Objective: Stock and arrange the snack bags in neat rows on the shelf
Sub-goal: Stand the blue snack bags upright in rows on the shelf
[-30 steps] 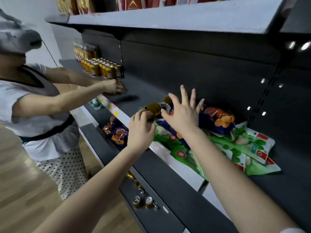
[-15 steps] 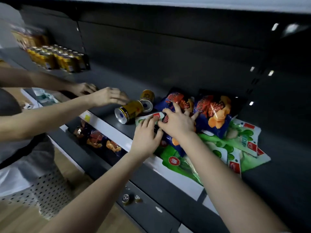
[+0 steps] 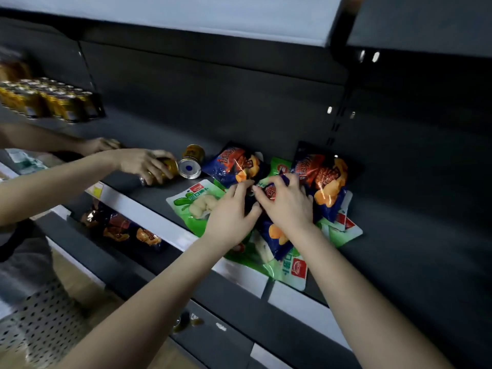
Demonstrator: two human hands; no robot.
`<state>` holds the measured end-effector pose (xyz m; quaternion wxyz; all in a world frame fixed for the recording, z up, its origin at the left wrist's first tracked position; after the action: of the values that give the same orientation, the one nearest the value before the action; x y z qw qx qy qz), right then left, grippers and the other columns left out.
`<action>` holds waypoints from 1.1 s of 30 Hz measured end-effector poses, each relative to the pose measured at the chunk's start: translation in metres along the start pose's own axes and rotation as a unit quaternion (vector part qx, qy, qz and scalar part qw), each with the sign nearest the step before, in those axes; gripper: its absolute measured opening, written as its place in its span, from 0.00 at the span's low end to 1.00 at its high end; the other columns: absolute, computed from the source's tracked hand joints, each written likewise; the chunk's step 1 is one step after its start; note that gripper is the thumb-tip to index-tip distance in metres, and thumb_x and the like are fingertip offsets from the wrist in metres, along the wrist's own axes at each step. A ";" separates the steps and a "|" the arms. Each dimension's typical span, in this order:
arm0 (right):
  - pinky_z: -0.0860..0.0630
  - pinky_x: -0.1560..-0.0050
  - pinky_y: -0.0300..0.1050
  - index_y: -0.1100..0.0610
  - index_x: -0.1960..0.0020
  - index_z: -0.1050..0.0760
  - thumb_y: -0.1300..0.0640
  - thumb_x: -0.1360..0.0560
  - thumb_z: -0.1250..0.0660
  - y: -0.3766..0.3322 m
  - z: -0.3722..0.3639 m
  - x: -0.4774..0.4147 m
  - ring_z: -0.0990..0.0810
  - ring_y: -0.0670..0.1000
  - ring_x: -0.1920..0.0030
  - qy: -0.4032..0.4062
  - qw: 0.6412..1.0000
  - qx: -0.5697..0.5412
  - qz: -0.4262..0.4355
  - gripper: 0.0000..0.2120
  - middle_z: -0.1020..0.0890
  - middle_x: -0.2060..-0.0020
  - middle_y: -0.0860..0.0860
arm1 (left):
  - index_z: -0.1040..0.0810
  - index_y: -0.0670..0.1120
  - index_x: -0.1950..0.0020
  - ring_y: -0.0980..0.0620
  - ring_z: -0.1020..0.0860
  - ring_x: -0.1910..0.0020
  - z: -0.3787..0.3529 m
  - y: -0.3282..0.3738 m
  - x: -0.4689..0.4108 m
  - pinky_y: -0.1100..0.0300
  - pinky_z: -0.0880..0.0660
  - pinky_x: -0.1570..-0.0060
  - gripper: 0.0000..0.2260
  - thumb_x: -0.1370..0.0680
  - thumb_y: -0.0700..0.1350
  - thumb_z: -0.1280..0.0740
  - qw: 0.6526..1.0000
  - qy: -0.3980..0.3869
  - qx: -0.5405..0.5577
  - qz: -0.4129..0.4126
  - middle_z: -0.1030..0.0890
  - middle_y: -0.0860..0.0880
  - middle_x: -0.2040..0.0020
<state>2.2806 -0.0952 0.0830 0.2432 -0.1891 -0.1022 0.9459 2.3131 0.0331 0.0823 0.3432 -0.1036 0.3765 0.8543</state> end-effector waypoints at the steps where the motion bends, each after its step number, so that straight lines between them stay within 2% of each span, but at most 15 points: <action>1: 0.26 0.45 0.55 0.48 0.37 0.29 0.31 0.26 0.46 0.007 0.007 0.004 0.27 0.61 0.39 0.014 1.000 -0.019 0.003 0.27 0.33 0.33 0.55 | 0.36 0.48 0.30 0.48 0.27 0.39 -0.002 0.005 0.001 0.59 0.30 0.49 0.21 0.23 0.48 0.38 1.000 0.004 0.022 -0.003 0.28 0.48 0.34; 4: 0.24 0.53 0.47 0.49 0.37 0.28 0.35 0.25 0.41 0.029 0.027 0.015 0.23 0.56 0.45 0.030 0.994 -0.101 0.010 0.24 0.31 0.37 0.54 | 0.35 0.46 0.32 0.51 0.29 0.37 -0.005 0.019 0.003 0.68 0.37 0.47 0.20 0.23 0.43 0.37 0.994 0.027 0.103 0.003 0.27 0.47 0.37; 8: 0.29 0.50 0.45 0.50 0.37 0.26 0.45 0.22 0.38 0.061 0.053 0.029 0.25 0.54 0.42 0.079 0.982 -0.170 0.004 0.17 0.28 0.38 0.52 | 0.32 0.44 0.34 0.55 0.30 0.41 -0.012 0.045 0.003 0.73 0.40 0.47 0.19 0.25 0.39 0.36 0.986 0.056 0.159 -0.002 0.26 0.48 0.42; 11: 0.27 0.49 0.47 0.52 0.39 0.24 0.51 0.22 0.37 0.084 0.074 0.042 0.24 0.55 0.42 0.130 0.975 -0.183 0.002 0.13 0.26 0.40 0.52 | 0.30 0.43 0.37 0.59 0.31 0.43 -0.020 0.070 0.004 0.80 0.42 0.46 0.18 0.26 0.37 0.36 0.980 0.071 0.185 -0.028 0.28 0.52 0.44; 13: 0.25 0.47 0.48 0.54 0.40 0.24 0.53 0.22 0.37 0.102 0.089 0.051 0.23 0.55 0.44 0.156 0.968 -0.194 -0.003 0.13 0.24 0.41 0.52 | 0.30 0.42 0.37 0.58 0.31 0.43 -0.028 0.085 0.003 0.78 0.40 0.44 0.17 0.26 0.36 0.36 0.976 0.071 0.204 -0.039 0.28 0.52 0.44; 16: 0.26 0.48 0.45 0.53 0.37 0.26 0.54 0.23 0.36 0.127 0.106 0.064 0.23 0.54 0.45 0.167 0.966 -0.196 -0.014 0.15 0.25 0.39 0.51 | 0.29 0.42 0.38 0.58 0.30 0.44 -0.041 0.107 0.002 0.78 0.40 0.45 0.17 0.27 0.33 0.37 0.970 0.068 0.226 -0.056 0.27 0.50 0.45; 19: 0.30 0.43 0.42 0.52 0.29 0.35 0.50 0.24 0.33 0.161 0.110 0.073 0.27 0.50 0.39 0.146 0.952 -0.260 -0.068 0.25 0.29 0.35 0.52 | 0.29 0.42 0.40 0.56 0.30 0.46 -0.057 0.130 0.001 0.78 0.39 0.46 0.17 0.27 0.32 0.39 0.965 0.059 0.245 -0.068 0.27 0.50 0.47; 20: 0.31 0.39 0.42 0.51 0.27 0.40 0.47 0.26 0.31 0.176 0.105 0.074 0.28 0.49 0.37 0.118 0.936 -0.315 -0.102 0.31 0.30 0.34 0.51 | 0.29 0.42 0.40 0.56 0.29 0.46 -0.063 0.137 0.001 0.78 0.39 0.46 0.16 0.27 0.32 0.39 0.963 0.059 0.252 -0.069 0.27 0.50 0.48; 22: 0.31 0.34 0.45 0.49 0.23 0.47 0.41 0.32 0.27 0.198 0.086 0.082 0.30 0.46 0.36 0.025 0.862 -0.473 -0.181 0.45 0.31 0.34 0.47 | 0.29 0.41 0.40 0.54 0.29 0.47 -0.075 0.149 0.002 0.77 0.39 0.46 0.17 0.28 0.31 0.40 0.959 0.053 0.273 -0.065 0.26 0.49 0.48; 23: 0.30 0.34 0.47 0.49 0.23 0.47 0.38 0.37 0.24 0.207 0.077 0.088 0.28 0.47 0.36 -0.014 0.824 -0.529 -0.204 0.51 0.29 0.33 0.47 | 0.29 0.41 0.40 0.54 0.29 0.46 -0.082 0.155 0.003 0.76 0.38 0.45 0.17 0.28 0.31 0.40 0.956 0.045 0.282 -0.062 0.26 0.48 0.48; 24: 0.28 0.35 0.49 0.49 0.25 0.42 0.39 0.41 0.21 0.213 0.073 0.095 0.25 0.48 0.37 -0.040 0.806 -0.554 -0.207 0.52 0.26 0.34 0.48 | 0.29 0.41 0.40 0.53 0.29 0.46 -0.090 0.161 0.005 0.75 0.38 0.44 0.17 0.28 0.32 0.41 0.954 0.034 0.291 -0.063 0.26 0.48 0.47; 26: 0.25 0.40 0.49 0.48 0.37 0.29 0.47 0.39 0.21 0.225 0.073 0.108 0.20 0.50 0.43 -0.059 0.805 -0.559 -0.190 0.33 0.20 0.43 0.50 | 0.29 0.42 0.40 0.53 0.28 0.46 -0.106 0.173 0.009 0.72 0.37 0.43 0.18 0.29 0.36 0.42 0.949 0.012 0.308 -0.069 0.26 0.48 0.47; 28: 0.22 0.46 0.47 0.49 0.45 0.26 0.57 0.33 0.24 0.239 0.078 0.122 0.18 0.50 0.47 -0.037 0.799 -0.569 -0.192 0.19 0.17 0.49 0.49 | 0.30 0.45 0.39 0.52 0.28 0.45 -0.123 0.182 0.013 0.66 0.35 0.42 0.18 0.29 0.39 0.43 0.943 -0.014 0.328 -0.063 0.26 0.48 0.45; 30: 0.21 0.51 0.42 0.51 0.45 0.25 0.61 0.30 0.26 0.260 0.085 0.133 0.17 0.48 0.50 -0.001 0.791 -0.575 -0.208 0.16 0.16 0.51 0.48 | 0.31 0.46 0.38 0.53 0.28 0.44 -0.139 0.193 0.019 0.64 0.34 0.40 0.16 0.27 0.40 0.42 0.931 -0.045 0.359 -0.053 0.26 0.50 0.43; 33: 0.23 0.46 0.44 0.52 0.44 0.25 0.61 0.29 0.27 0.288 0.093 0.148 0.18 0.49 0.48 0.036 0.790 -0.567 -0.232 0.15 0.17 0.50 0.49 | 0.32 0.46 0.36 0.58 0.30 0.42 -0.163 0.208 0.026 0.72 0.36 0.41 0.13 0.21 0.39 0.40 0.904 -0.100 0.415 -0.023 0.28 0.54 0.45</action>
<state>2.0012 -0.2784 0.0398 0.3078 -0.2973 -0.6519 0.6260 2.1428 -0.1703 0.0767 0.4108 0.1250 0.6582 0.6184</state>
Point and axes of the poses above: each hand's wrist, its own x-axis away from the middle knuckle, its own z-axis out of the back of the hand, y = z × x, the point moved 10 cm from there along -x, towards the middle knuckle
